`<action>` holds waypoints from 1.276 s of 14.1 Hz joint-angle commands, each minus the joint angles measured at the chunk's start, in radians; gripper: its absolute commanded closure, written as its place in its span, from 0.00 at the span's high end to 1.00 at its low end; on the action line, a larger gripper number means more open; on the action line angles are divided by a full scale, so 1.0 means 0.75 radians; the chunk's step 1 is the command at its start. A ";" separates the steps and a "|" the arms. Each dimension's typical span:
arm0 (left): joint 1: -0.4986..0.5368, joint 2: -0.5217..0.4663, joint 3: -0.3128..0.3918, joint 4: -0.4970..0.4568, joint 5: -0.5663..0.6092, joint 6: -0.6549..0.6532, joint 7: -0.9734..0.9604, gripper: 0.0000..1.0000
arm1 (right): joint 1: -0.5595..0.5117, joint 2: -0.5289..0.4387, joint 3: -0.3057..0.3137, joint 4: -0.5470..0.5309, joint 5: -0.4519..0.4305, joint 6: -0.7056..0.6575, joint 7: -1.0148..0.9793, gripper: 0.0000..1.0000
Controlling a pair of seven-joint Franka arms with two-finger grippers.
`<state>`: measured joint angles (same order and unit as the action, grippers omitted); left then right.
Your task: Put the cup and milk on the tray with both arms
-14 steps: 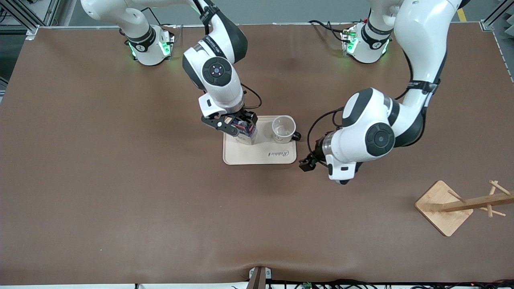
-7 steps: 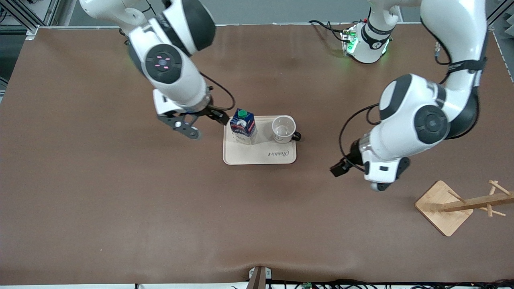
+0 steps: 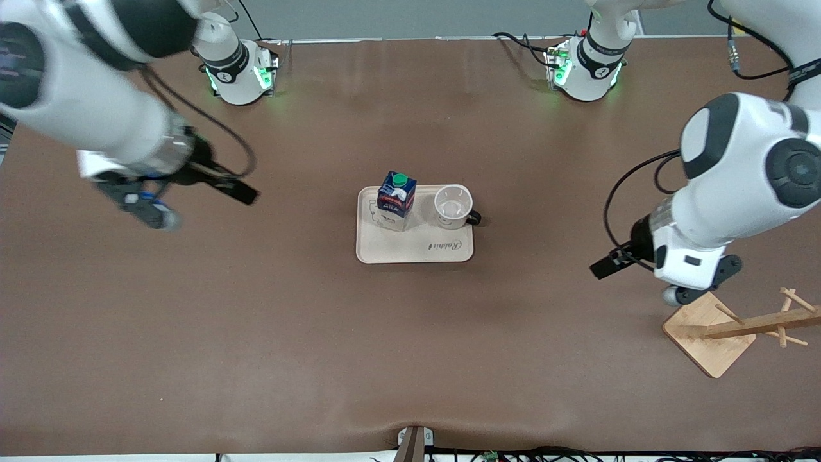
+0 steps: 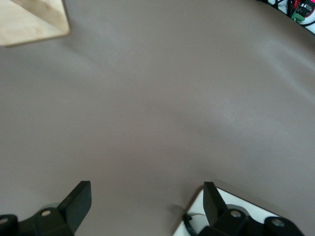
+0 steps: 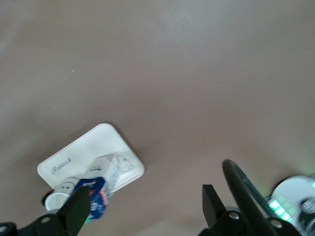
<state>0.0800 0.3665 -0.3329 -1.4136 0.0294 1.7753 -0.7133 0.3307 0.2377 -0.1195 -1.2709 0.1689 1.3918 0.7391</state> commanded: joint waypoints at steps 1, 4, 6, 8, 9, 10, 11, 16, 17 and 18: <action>0.069 -0.073 -0.002 -0.013 0.042 -0.052 0.128 1.00 | -0.236 -0.118 0.022 -0.158 -0.079 0.056 -0.527 1.00; 0.112 -0.114 -0.002 -0.011 0.089 -0.070 0.172 1.00 | -0.412 -0.127 0.022 -0.193 -0.119 0.146 -0.940 1.00; 0.116 -0.116 -0.006 0.040 0.136 -0.099 0.188 1.00 | -0.463 -0.228 0.024 -0.352 -0.121 0.244 -0.961 1.00; 0.161 -0.116 -0.018 0.095 0.116 -0.201 0.207 1.00 | -0.472 -0.394 0.022 -0.625 -0.121 0.446 -1.058 1.00; 0.161 -0.118 -0.018 0.095 0.120 -0.223 0.207 1.00 | -0.476 -0.437 0.020 -0.690 -0.121 0.506 -1.201 1.00; 0.161 -0.137 -0.012 0.095 0.122 -0.252 0.209 1.00 | -0.490 -0.432 0.020 -0.676 -0.121 0.492 -1.291 1.00; 0.161 -0.145 -0.014 0.095 0.128 -0.268 0.229 1.00 | -0.500 -0.417 0.022 -0.609 -0.127 0.488 -1.302 1.00; 0.161 -0.172 -0.002 0.093 0.137 -0.277 0.448 1.00 | -0.535 -0.403 0.026 -0.543 -0.149 0.386 -1.274 1.00; 0.161 -0.198 -0.006 0.093 0.127 -0.287 0.464 1.00 | -0.533 -0.405 0.028 -0.539 -0.147 0.360 -1.270 1.00; 0.161 -0.208 -0.006 0.093 0.120 -0.291 0.466 1.00 | -0.529 -0.407 0.032 -0.535 -0.149 0.339 -1.262 1.00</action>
<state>0.1981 0.2479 -0.3334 -1.3419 0.1075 1.5843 -0.3920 -0.0470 -0.0606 -0.1216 -1.6843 0.0759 1.6819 -0.2186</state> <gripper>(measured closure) 0.000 0.000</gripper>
